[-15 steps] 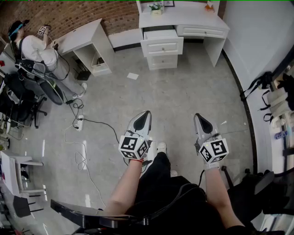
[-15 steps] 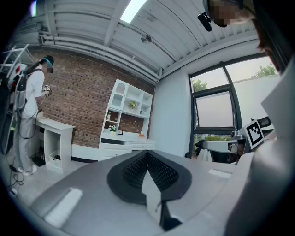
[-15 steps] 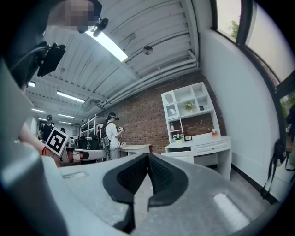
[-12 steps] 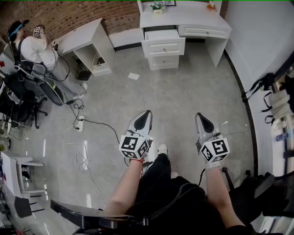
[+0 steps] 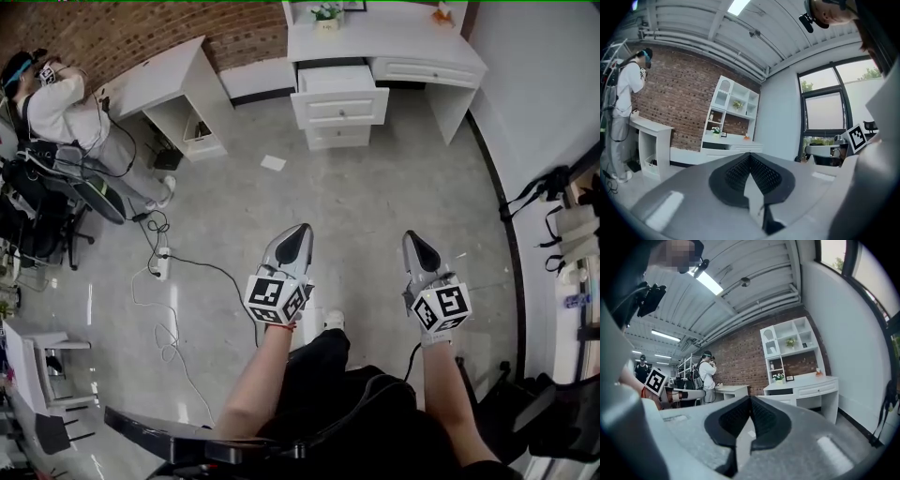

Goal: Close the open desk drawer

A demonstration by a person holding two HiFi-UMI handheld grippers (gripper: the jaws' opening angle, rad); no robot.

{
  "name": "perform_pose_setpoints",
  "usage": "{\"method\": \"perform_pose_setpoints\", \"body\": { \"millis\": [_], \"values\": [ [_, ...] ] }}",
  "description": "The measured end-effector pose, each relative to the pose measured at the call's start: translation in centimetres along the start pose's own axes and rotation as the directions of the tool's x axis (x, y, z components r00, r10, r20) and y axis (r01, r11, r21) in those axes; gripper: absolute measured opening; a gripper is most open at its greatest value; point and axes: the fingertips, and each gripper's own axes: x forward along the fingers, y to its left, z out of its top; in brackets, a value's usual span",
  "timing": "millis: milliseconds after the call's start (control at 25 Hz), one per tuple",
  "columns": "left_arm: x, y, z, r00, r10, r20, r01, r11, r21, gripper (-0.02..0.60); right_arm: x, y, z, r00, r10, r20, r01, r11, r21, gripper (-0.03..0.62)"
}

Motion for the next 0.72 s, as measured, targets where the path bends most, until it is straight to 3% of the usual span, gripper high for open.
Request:
{"method": "perform_pose_setpoints", "body": {
  "millis": [360, 720],
  "values": [
    [5.0, 4.8, 0.7, 0.999, -0.045, -0.024, 0.046, 0.999, 0.01, 0.002, 6.3, -1.5, -0.3, 0.999, -0.049, 0.003, 0.049, 0.998, 0.037, 0.0],
    [7.5, 8.1, -0.3, 0.999, -0.022, -0.034, 0.022, 1.0, -0.017, 0.002, 9.8, -2.7, -1.5, 0.999, -0.042, -0.024, 0.043, 0.998, 0.048, 0.0]
  ]
}}
